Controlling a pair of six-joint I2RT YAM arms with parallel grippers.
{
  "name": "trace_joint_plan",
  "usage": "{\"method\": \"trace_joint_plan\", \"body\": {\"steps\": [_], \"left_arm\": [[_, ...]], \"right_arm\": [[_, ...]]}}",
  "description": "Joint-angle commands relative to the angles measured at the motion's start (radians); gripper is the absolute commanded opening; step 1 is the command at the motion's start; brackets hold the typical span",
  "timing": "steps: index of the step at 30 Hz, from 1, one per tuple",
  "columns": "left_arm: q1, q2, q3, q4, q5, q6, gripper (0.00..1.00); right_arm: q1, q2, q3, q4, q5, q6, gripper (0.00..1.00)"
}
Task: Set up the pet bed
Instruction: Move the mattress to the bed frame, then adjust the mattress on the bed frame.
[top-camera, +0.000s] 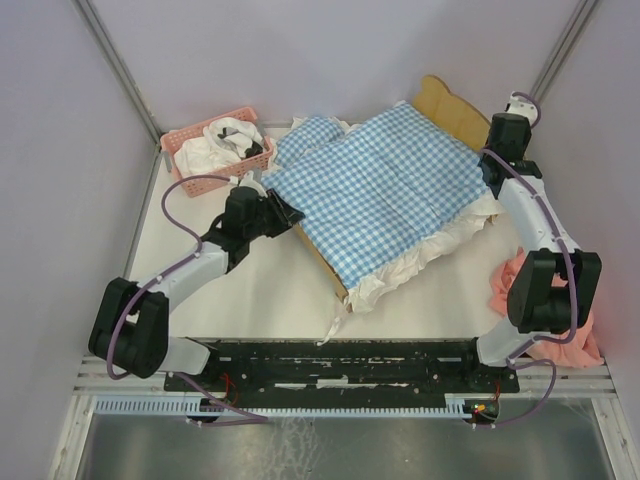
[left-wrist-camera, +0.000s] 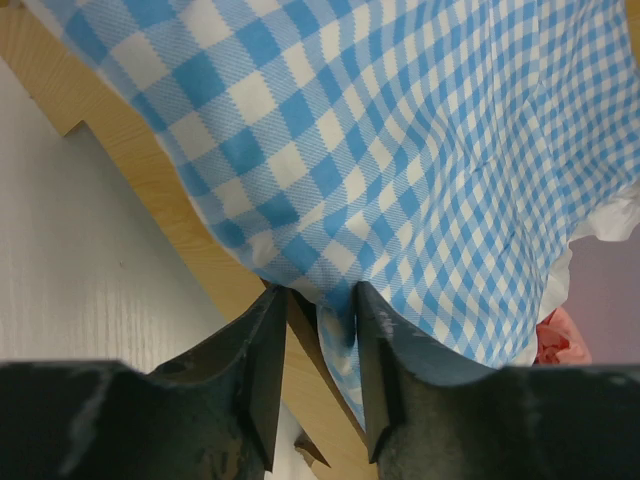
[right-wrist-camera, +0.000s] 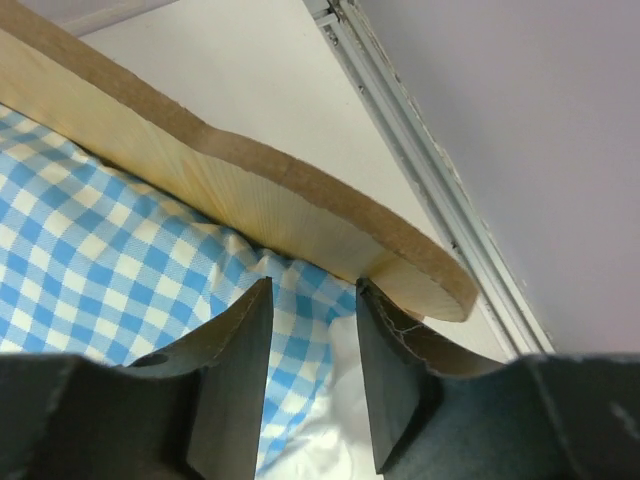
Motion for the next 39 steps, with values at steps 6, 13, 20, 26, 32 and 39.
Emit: {"method": "trace_joint_plan", "body": {"steps": [6, 13, 20, 26, 32, 39], "left_arm": [[0.003, -0.126, 0.106, -0.202, -0.121, 0.060, 0.56], [0.001, -0.205, 0.039, -0.238, -0.060, 0.062, 0.54], [-0.005, -0.146, -0.007, -0.130, 0.093, 0.043, 0.54], [-0.033, -0.070, -0.024, -0.042, 0.138, 0.015, 0.54], [-0.048, 0.051, -0.001, 0.008, 0.164, -0.035, 0.51], [-0.069, 0.058, 0.000, -0.033, 0.099, -0.039, 0.50]], "right_arm": [[-0.019, -0.101, 0.146, -0.264, 0.058, 0.129, 0.58], [-0.019, -0.217, 0.095, -0.448, -0.009, 0.305, 0.61], [-0.001, -0.382, -0.090, -0.404, -0.206, 0.303, 0.61], [0.053, -0.470, -0.178, -0.371, -0.220, 0.310, 0.61], [0.115, -0.489, -0.214, -0.357, -0.234, 0.297, 0.63], [0.170, -0.494, -0.222, -0.358, -0.230, 0.288, 0.63]]}}
